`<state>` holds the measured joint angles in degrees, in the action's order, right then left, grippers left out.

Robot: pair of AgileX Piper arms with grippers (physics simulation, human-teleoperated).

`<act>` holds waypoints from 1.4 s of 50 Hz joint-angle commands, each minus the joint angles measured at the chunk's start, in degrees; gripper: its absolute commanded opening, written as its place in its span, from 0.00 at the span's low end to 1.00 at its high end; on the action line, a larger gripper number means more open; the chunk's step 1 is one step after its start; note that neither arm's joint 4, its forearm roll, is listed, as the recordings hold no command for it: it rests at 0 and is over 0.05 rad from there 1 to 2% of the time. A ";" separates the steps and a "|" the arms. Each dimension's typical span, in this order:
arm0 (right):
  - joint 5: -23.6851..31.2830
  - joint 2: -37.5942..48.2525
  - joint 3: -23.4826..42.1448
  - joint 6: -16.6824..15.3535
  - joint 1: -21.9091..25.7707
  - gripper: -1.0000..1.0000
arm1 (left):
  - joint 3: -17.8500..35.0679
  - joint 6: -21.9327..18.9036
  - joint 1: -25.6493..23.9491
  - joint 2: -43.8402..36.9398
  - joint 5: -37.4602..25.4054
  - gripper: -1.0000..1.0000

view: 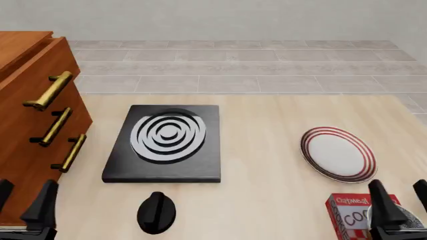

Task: Pick the akita bowl on the cookies box and place it on the plate.

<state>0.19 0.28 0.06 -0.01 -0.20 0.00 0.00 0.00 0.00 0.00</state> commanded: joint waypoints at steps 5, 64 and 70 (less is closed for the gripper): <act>-1.38 1.92 -0.04 -2.15 1.20 1.00 | 0.00 0.00 0.00 0.00 0.00 1.00; 47.64 31.48 43.49 -2.63 -13.98 1.00 | 0.00 0.00 0.00 0.00 0.00 1.00; 49.14 32.44 42.33 -0.42 -15.92 1.00 | 0.00 0.00 0.00 0.00 0.00 1.00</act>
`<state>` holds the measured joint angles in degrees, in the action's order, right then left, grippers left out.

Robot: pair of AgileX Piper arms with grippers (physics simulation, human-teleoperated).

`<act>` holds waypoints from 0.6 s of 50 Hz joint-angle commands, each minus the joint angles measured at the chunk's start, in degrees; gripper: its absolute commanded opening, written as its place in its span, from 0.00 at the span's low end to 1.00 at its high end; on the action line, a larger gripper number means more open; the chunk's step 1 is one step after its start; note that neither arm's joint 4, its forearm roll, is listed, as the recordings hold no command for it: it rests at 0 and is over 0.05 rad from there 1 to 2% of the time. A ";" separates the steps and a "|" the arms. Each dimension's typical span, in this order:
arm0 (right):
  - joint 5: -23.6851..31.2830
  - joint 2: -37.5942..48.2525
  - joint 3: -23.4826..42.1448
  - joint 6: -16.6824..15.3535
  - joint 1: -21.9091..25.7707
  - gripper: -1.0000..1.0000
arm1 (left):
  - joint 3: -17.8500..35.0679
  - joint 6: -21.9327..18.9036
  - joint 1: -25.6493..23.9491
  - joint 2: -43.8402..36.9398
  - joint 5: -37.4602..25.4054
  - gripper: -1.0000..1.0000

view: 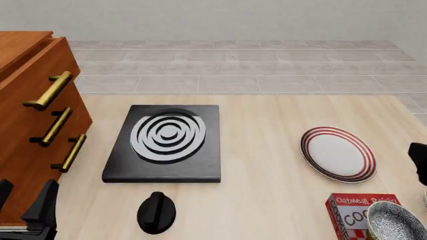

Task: Pick the akita bowl on the cookies box and place it on the plate.

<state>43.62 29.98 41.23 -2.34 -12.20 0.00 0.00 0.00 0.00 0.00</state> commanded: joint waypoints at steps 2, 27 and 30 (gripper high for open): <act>5.73 2.95 1.60 0.69 -6.36 1.00 | 0.00 0.00 0.00 0.00 0.00 1.00; 8.32 3.64 -0.41 -2.27 -15.30 1.00 | 0.00 0.00 0.00 0.00 0.00 1.00; 8.78 3.42 -1.58 -0.87 -14.60 1.00 | 0.00 0.00 0.00 0.00 0.00 1.00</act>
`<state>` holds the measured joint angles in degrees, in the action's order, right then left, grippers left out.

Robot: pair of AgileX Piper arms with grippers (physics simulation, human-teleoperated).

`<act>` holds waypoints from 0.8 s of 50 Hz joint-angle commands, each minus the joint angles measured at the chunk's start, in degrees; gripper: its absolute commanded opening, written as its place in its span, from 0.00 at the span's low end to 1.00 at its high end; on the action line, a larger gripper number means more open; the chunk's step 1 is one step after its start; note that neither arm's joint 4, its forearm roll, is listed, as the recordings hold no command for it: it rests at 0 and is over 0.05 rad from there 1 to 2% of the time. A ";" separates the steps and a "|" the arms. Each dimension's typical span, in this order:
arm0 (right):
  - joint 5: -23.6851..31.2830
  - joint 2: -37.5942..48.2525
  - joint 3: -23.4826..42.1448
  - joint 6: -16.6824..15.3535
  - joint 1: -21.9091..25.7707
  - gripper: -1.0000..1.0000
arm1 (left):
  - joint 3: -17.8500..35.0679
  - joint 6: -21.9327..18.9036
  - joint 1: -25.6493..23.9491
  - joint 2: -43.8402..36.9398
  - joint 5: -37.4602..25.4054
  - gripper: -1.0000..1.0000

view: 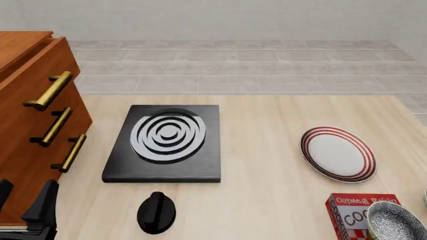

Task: Pick the akita bowl on the cookies box and place it on the plate.

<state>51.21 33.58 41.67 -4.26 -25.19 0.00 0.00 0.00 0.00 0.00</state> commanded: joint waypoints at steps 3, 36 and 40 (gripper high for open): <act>0.98 0.04 -2.54 1.41 -1.99 1.00 | 0.00 0.00 0.00 0.00 0.00 1.00; -4.62 3.96 -10.94 2.45 -6.30 1.00 | 0.00 0.00 0.00 0.00 0.00 1.00; -5.89 4.51 -12.95 3.33 -5.95 1.00 | 0.00 0.00 0.00 0.00 0.00 1.00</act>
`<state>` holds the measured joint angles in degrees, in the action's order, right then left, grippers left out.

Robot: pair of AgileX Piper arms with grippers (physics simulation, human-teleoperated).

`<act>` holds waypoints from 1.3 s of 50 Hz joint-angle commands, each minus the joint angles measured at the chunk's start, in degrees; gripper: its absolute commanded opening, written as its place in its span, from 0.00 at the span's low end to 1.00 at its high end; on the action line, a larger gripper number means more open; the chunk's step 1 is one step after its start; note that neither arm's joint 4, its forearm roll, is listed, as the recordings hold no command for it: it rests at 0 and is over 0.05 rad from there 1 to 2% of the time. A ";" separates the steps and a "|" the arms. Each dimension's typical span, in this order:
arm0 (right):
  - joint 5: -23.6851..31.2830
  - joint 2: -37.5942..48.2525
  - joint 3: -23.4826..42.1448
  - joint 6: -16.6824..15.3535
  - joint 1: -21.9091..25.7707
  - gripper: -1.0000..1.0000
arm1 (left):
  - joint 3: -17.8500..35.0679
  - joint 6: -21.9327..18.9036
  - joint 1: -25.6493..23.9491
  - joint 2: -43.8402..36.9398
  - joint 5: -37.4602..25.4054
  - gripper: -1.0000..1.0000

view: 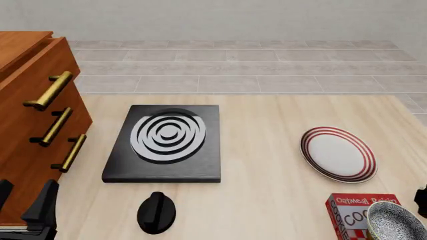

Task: Pick the akita bowl on the cookies box and place it on the plate.

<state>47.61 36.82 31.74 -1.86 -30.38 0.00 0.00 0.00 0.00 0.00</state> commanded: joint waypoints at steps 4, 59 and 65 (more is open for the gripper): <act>-3.71 1.80 -5.01 1.44 -0.58 1.00 | 0.00 0.00 0.00 0.00 0.00 1.00; -15.50 8.37 -16.75 4.59 0.00 1.00 | 0.00 0.00 0.00 0.00 0.00 1.00; -15.72 8.05 -17.66 5.81 0.87 1.00 | 0.00 0.00 0.00 0.00 0.00 1.00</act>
<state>33.27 44.44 15.86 2.77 -30.36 0.00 0.00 0.00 0.00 0.00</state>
